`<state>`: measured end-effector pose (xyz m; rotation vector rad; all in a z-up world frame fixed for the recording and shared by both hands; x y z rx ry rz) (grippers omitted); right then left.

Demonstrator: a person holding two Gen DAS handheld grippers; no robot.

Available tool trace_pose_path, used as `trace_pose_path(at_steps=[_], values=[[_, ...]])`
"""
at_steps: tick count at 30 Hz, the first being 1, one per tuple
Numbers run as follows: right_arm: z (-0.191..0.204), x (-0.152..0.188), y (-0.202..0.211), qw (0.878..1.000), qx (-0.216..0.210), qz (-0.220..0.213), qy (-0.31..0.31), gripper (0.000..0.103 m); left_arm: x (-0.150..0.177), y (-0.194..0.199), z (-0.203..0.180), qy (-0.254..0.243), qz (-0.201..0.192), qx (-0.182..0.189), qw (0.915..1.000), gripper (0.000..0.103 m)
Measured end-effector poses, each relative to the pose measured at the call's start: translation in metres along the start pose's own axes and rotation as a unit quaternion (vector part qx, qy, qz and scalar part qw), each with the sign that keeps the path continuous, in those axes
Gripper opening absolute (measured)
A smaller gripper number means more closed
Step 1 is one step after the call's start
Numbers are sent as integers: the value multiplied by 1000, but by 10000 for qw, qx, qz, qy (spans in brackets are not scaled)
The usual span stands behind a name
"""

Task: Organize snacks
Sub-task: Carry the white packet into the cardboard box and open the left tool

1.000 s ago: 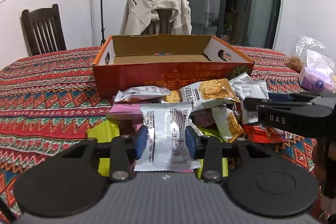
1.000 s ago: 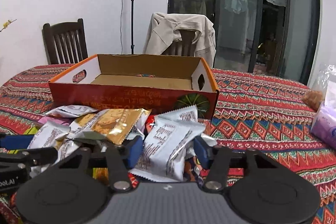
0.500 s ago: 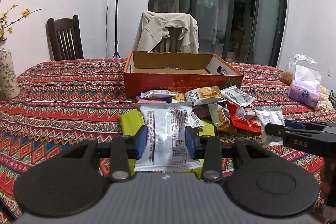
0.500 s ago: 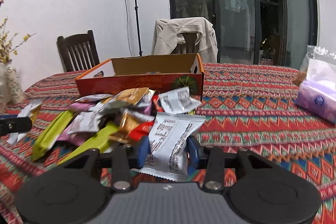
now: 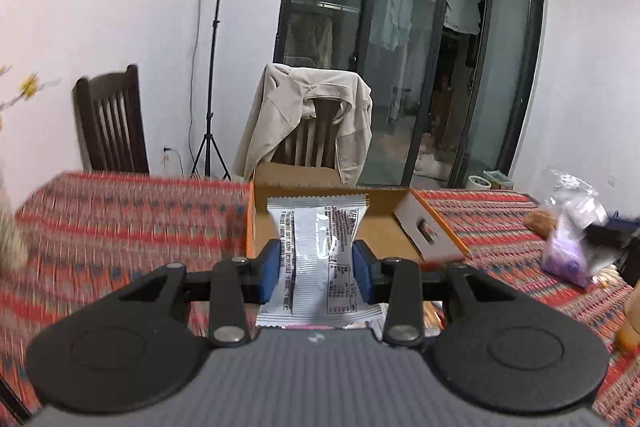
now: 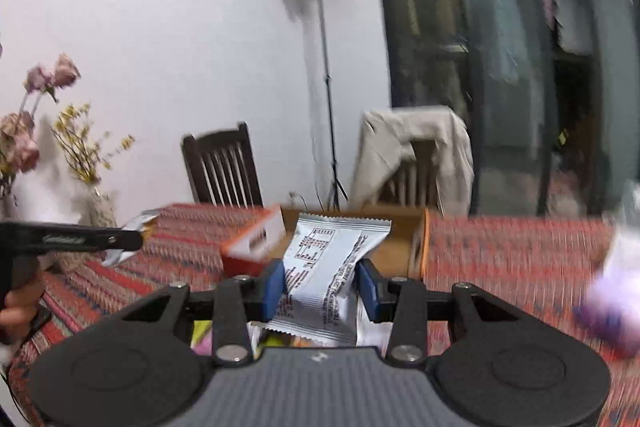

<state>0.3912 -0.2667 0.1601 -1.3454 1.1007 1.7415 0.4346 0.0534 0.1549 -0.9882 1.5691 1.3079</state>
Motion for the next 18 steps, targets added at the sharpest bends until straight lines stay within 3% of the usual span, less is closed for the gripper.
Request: trace_pose_path(at_steps=[4, 8, 14, 18], values=[[-24, -64, -43, 9997, -224, 27, 34, 40, -28, -78, 12, -318, 122, -202, 9992, 40], [-55, -96, -134, 9985, -41, 546, 4, 40, -28, -176, 28, -241, 555, -280, 9978, 40], [-101, -66, -295, 9829, 285, 1789, -327, 40, -4, -301, 54, -156, 1304, -613, 9894, 40], [-110, -26, -369, 9693, 555, 2391, -150, 40, 6, -338, 49, -539, 1390, -573, 9872, 41]])
Point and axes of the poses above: each gripper's, at about its wrist camera, not at the fingertips, and y roughly against the way its jaws point, z to its left, x to its underside, the point moved 1 cm from there along -y, roughly the way its jaws point, and after that the axes turned 7 degrees about -z, right-handed, at the moved point
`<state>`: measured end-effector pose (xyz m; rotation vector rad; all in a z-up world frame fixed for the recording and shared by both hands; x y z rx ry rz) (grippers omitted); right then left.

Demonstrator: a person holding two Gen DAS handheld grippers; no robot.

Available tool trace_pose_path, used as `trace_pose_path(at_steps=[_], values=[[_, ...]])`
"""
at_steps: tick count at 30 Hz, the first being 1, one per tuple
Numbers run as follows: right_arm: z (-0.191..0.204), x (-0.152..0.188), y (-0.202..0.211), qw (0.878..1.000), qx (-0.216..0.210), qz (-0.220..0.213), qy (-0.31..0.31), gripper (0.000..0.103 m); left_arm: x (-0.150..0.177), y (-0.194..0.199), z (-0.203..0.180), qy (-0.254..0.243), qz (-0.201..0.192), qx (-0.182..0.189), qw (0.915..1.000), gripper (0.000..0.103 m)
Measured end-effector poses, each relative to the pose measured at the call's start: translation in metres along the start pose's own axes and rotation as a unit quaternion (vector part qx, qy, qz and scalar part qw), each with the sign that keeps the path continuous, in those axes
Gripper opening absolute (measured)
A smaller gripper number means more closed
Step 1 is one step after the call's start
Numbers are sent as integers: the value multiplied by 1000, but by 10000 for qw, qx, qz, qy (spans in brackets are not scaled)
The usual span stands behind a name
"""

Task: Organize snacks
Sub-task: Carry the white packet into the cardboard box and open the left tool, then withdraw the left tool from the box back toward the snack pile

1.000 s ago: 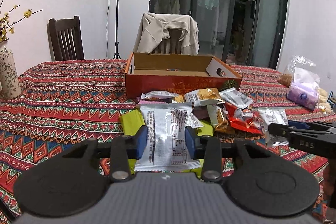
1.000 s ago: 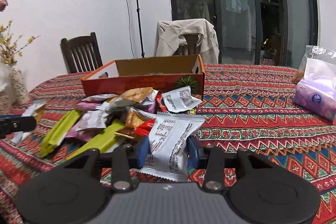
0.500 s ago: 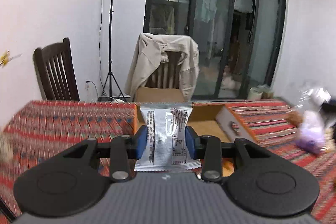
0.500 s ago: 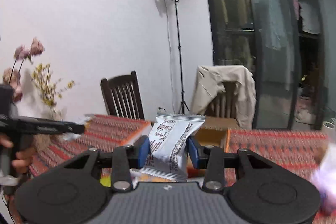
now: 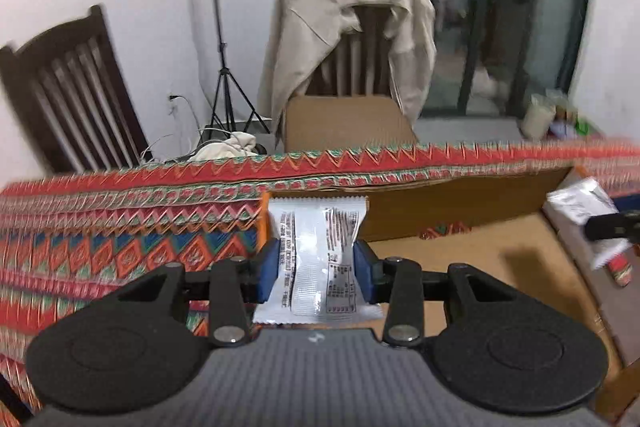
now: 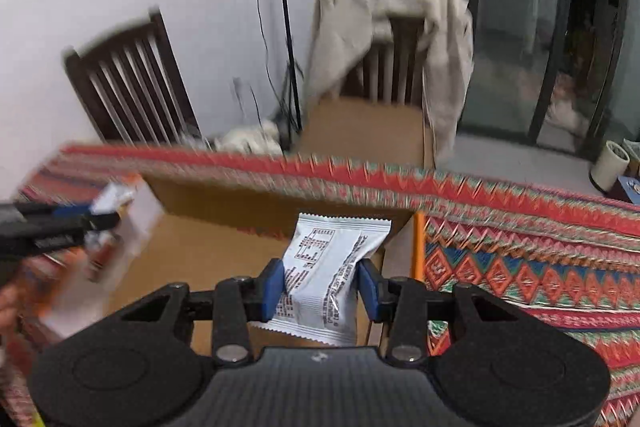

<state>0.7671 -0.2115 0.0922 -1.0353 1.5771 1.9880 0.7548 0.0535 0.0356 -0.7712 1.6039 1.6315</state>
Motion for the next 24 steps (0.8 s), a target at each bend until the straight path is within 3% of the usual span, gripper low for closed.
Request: trace_pose_path(at_steps=[5, 7, 9, 11, 12, 17, 24], values=[[16, 14, -59, 9964, 419, 436, 601, 41, 5, -30, -12, -232, 513, -6, 9984, 44], [20, 19, -72, 9946, 496, 533, 736, 41, 3, -31, -14, -217, 527, 30, 9984, 55], [21, 21, -82, 9926, 636, 537, 882, 49, 1, -27, -15, -208, 484, 102, 9986, 63], [23, 23, -84, 9910, 738, 440, 1027, 69, 1, -17, -16, -237, 407, 10, 9989, 68], [23, 24, -81, 9916, 731, 401, 989, 70, -2, -16, -17, -270, 349, 3, 9990, 74], [33, 16, -40, 9917, 682, 38, 1092, 74, -10, 42, -11, -295, 160, 95, 9994, 78], [28, -1, 82, 9963, 315, -500, 621, 85, -30, 164, 9, 135, -78, 343, 9993, 94]])
Point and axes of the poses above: each gripper's, at about its wrist camera, not at the fingertips, and y roughly against the way its jaws point, z to its left, x to its underside, the point moved 1 cm from there along -y, roughly the way its jaws point, and after that the axes turned 7 degrees about -z, right-handed, at the moved point
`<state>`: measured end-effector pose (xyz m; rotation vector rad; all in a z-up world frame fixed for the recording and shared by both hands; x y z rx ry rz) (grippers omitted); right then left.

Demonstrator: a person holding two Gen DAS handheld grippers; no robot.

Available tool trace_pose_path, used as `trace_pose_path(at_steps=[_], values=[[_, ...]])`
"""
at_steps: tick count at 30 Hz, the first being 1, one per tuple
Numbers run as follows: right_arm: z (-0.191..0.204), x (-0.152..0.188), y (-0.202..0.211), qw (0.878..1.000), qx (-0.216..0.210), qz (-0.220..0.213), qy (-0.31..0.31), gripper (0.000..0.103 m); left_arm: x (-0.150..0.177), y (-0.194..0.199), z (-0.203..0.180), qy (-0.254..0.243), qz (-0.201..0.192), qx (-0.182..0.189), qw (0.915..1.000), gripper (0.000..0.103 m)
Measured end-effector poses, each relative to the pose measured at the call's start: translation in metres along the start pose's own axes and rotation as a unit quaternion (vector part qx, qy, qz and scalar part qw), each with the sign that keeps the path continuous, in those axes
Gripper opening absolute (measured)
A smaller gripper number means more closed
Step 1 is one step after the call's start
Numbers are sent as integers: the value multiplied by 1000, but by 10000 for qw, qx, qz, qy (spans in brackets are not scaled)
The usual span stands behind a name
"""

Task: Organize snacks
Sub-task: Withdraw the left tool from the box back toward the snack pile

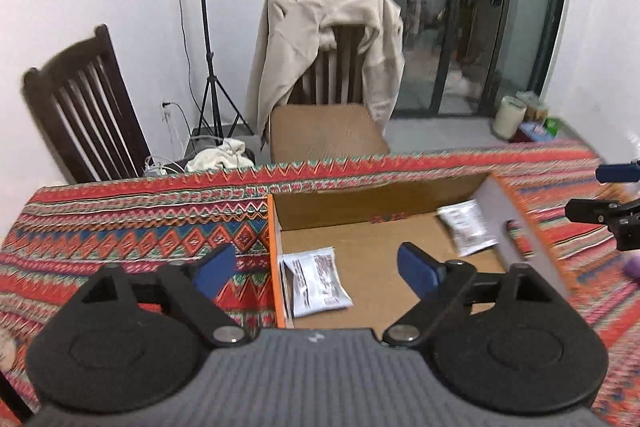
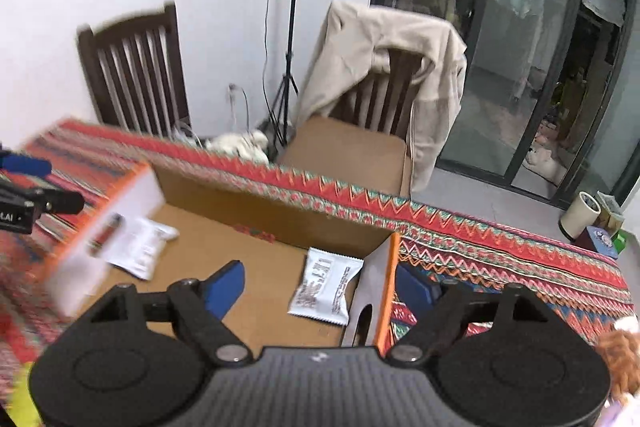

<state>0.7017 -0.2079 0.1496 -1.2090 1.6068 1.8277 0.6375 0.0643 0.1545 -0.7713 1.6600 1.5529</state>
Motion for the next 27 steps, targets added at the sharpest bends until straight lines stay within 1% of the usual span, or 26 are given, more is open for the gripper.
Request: trace_pose_path(at_steps=[1, 4, 6, 8, 12, 13, 16, 20, 24, 25, 27], values=[[-1, -2, 20, 10000, -6, -65, -60, 89, -2, 20, 1, 46, -59, 28, 10000, 98], [-3, -6, 82, 9991, -41, -291, -301, 93, -4, 80, -3, 55, -268, 95, 9996, 101], [-3, -5, 122, 9977, -158, -466, -477, 94, -1, 119, -8, 33, -466, 102, 9989, 103], [0, -1, 162, 9957, -272, -637, -616, 100, 8, 159, -13, 26, -631, 134, 9979, 103], [9, 19, 230, 9934, -269, -852, -713, 102, 33, 229, -25, -16, -941, 170, 9954, 103], [12, 26, 246, 9931, -260, -888, -720, 103, 41, 246, -27, -9, -1019, 187, 9946, 103], [21, 54, 290, 9916, -320, -1009, -738, 103, 68, 293, -33, 25, -1246, 262, 9919, 103], [35, 96, 343, 9893, -408, -1233, -659, 103, 111, 336, -39, 71, -1419, 318, 9893, 103], [51, 141, 382, 9870, -485, -1414, -588, 103, 159, 364, -43, 88, -1560, 324, 9872, 103], [56, 154, 391, 9865, -491, -1457, -569, 103, 173, 369, -44, 57, -1612, 273, 9865, 103], [67, 177, 402, 9856, -501, -1560, -409, 103, 200, 377, -44, -74, -1731, 59, 9849, 103]])
Point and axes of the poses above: each gripper's, at about its wrist camera, not at the fingertips, and y roughly against the way its jaws point, z to its left, x to its underside, the point moved 1 cm from there along -y, roughly the way its jaws point, and after that the axes turned 7 degrees about -z, right-handed, at the moved point
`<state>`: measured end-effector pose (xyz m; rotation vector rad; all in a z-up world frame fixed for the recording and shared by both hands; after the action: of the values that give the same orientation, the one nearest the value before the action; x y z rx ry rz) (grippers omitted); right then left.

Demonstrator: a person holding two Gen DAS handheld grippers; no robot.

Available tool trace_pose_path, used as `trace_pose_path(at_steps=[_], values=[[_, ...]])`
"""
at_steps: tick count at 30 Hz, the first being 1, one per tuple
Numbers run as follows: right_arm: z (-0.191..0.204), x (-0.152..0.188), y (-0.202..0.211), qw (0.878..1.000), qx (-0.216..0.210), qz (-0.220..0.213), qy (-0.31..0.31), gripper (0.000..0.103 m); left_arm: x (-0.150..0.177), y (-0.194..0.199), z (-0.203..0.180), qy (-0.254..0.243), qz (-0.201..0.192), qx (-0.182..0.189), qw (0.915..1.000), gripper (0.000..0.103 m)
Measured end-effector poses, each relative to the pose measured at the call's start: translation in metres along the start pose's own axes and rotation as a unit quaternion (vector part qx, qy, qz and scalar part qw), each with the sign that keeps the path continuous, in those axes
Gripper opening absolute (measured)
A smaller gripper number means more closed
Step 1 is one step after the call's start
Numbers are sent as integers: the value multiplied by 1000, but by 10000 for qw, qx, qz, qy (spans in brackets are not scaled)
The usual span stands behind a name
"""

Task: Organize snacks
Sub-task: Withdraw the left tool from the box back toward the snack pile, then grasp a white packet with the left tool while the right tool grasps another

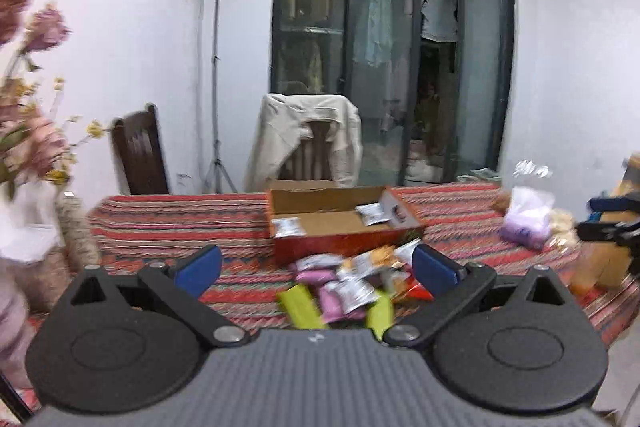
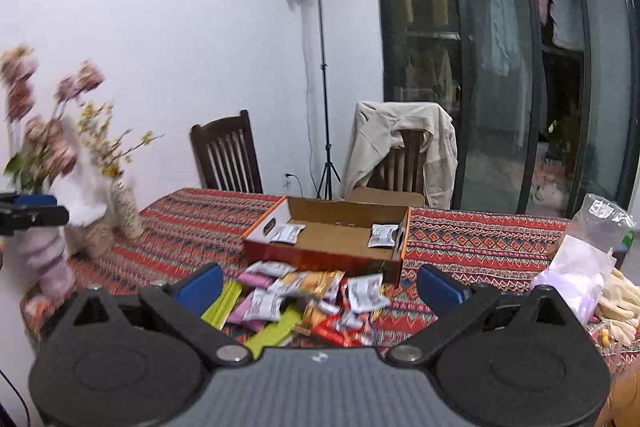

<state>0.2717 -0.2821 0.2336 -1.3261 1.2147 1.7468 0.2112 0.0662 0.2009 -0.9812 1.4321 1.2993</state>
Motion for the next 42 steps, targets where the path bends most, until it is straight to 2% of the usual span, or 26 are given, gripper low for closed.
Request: trace_pose_path(at_steps=[3, 8, 12, 16, 22, 28, 31, 37, 42], values=[[14, 34, 19, 9994, -29, -211, 263, 103, 40, 16, 0, -135, 51, -132, 9998, 103], [27, 90, 38, 9987, 337, -305, 250, 103, 99, 36, 5, 236, 277, -225, 9991, 103], [34, 125, 41, 9985, 447, -226, 203, 103, 131, 45, 4, 408, 335, -573, 9970, 103], [39, 157, 36, 9983, 544, -65, 187, 103, 150, 40, 3, 482, 631, -565, 9952, 103], [37, 190, 15, 9981, 594, 150, -8, 103, 160, 12, 0, 403, 914, -586, 9933, 103], [32, 201, -11, 9977, 627, 240, 15, 103, 162, -28, -1, 394, 1148, -485, 9914, 103], [23, 200, -29, 9976, 624, 295, -106, 103, 158, -54, -3, 384, 1212, -415, 9910, 103], [-2, 184, -71, 9982, 484, 207, -289, 100, 139, -124, -21, 395, 1054, -200, 9934, 103], [-26, 162, -121, 9974, 618, 263, -244, 90, 122, -191, -38, 548, 1091, 96, 9925, 95]])
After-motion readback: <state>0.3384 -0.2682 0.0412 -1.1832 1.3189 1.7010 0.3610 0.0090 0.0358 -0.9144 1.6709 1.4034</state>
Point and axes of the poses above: each gripper's, at about its wrist camera, not at the fingertips, and y roughly against the way its jaws point, z to its left, x to its underside, the point moved 1 cm from there along -y, roughly the way its jaws point, and after that the axes turned 7 degrees about -z, right-handed, at the moved point
